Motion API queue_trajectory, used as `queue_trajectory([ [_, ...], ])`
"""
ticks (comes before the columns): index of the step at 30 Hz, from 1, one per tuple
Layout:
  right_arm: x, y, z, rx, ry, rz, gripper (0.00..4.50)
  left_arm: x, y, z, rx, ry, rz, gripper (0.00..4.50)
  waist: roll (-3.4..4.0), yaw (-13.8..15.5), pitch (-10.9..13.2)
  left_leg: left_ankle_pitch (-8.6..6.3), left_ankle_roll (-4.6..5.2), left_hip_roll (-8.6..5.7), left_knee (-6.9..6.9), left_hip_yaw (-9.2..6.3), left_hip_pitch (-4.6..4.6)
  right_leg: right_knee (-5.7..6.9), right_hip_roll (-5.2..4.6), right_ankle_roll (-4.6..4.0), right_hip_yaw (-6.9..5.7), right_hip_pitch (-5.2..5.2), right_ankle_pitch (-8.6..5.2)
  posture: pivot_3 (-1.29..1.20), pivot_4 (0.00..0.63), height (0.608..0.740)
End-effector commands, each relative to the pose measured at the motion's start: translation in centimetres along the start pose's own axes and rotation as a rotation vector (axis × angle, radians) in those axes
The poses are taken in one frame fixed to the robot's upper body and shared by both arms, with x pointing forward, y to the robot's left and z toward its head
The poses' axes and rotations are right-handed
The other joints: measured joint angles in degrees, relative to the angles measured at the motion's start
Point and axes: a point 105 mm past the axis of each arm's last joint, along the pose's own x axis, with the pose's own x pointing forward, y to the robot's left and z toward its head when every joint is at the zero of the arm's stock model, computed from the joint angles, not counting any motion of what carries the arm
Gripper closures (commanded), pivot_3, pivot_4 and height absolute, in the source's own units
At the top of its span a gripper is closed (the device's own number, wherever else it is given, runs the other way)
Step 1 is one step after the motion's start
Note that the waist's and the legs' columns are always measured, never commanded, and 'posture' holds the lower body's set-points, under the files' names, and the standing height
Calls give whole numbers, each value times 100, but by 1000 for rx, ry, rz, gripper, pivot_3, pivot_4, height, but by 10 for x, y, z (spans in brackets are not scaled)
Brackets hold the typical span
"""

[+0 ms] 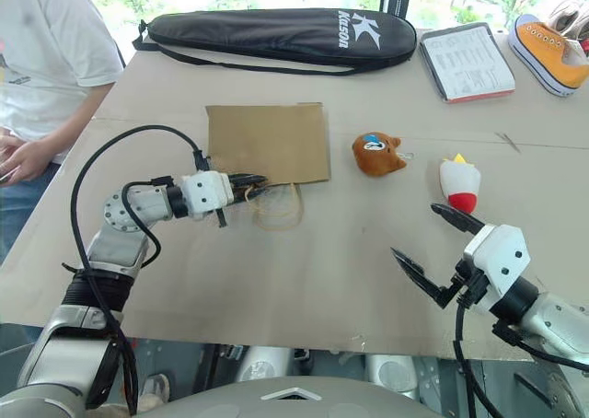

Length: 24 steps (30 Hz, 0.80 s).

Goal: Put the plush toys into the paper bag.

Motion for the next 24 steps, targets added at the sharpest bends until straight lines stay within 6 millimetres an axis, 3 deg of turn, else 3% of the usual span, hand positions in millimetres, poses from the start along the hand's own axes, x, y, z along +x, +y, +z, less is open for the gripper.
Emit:
queue_trajectory([
  [1, 14, -1, 16, 62, -61, -1, 630, 5, 14, 38, -281, -196, -20, 4500, -1, -18, 1, 2, -3, 1, 2, 2, -1, 0, 0, 0, 3, 0, 0, 0, 150, 740],
  [5, 33, -5, 26, 44, -74, 1, 2477, 11, 14, 66, -524, -319, -48, 4500, -3, -4, 0, 6, -10, -1, 13, -6, -4, 2, -4, 2, 0, 2, 0, 0, 150, 740],
  [8, 58, -2, 37, 65, -106, 29, 3564, 11, 14, 75, -611, -338, -39, 4500, -1, -20, 0, 8, -13, -1, 11, -10, -5, 2, -1, 1, -1, 0, 0, 0, 150, 740],
  [9, 65, 1, 40, 64, -113, 56, 4217, 11, 14, 77, -624, -342, -38, 4500, -2, -43, 1, 9, -15, -2, 9, -11, -3, 3, 1, 1, 1, 0, 0, 0, 150, 740],
  [10, 78, 2, 41, 75, -114, 67, 4451, 12, 14, 80, -637, -351, -38, 4500, -2, -55, 1, 10, -16, 1, 10, -14, -5, 3, 6, 1, 2, 0, 0, 0, 150, 740],
  [16, 144, 11, 33, 79, -67, 183, 4451, 18, 19, 101, -787, -442, 3, 4500, -4, -103, 0, 10, -16, -4, 10, -19, -6, 4, 6, 0, 0, -1, 0, 0, 150, 740],
  [24, 179, 23, 14, 87, -51, 255, 4451, 7, 18, 113, -903, -489, 30, 4500, -3, -137, 1, 12, -19, -4, 4, -23, -15, 1, 2, 1, -1, -7, 0, 0, 150, 740],
])
